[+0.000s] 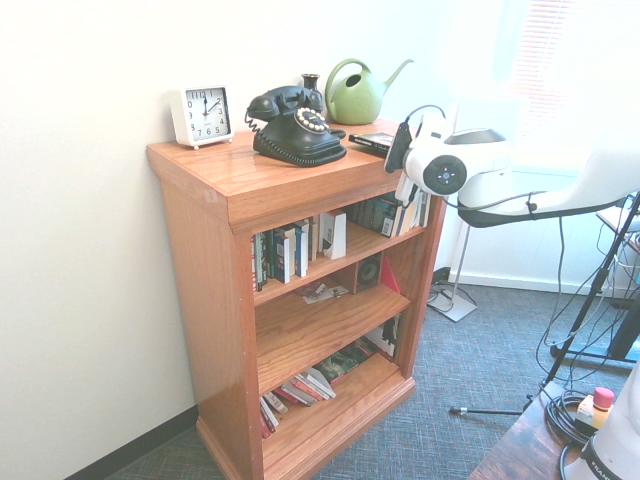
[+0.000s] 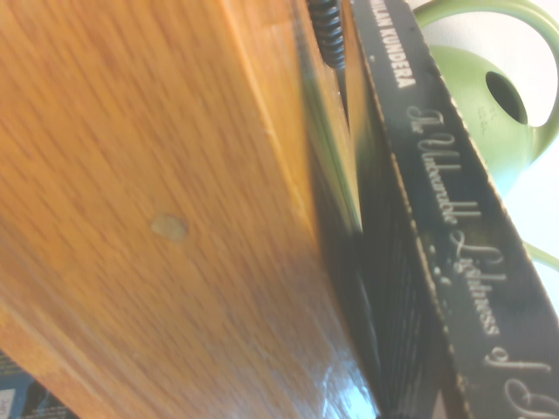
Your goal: Organize the shelf
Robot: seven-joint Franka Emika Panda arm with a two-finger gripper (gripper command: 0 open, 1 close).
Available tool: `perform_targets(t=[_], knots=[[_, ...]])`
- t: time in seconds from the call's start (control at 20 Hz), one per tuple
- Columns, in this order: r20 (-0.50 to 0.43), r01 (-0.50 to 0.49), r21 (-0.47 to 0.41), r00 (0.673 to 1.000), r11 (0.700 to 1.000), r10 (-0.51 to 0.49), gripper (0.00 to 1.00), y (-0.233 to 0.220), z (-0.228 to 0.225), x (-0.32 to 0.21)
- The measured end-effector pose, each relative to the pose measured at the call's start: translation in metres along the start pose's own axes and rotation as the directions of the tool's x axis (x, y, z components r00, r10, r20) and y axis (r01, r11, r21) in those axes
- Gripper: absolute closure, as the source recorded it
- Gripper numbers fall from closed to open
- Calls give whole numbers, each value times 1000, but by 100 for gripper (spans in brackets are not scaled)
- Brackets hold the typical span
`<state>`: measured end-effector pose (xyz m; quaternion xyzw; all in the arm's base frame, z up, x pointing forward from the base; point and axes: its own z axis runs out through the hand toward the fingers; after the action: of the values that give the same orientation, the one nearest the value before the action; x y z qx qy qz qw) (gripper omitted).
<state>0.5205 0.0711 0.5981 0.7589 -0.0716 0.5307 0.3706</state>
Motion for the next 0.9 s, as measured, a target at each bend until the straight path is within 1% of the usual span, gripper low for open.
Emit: perform_targets(t=[0.15,0.3,0.45,0.65,0.8,0.9], knots=[[42,-70,23,997,997,69,100,12,-15,1],[116,-185,64,977,981,177,100,40,-38,3],[194,-306,91,939,948,285,100,85,-60,-2],[283,-429,107,878,897,386,100,135,-70,-28],[354,-503,124,828,856,435,100,153,-71,-58],[400,-536,134,799,834,450,100,154,-72,-77]])
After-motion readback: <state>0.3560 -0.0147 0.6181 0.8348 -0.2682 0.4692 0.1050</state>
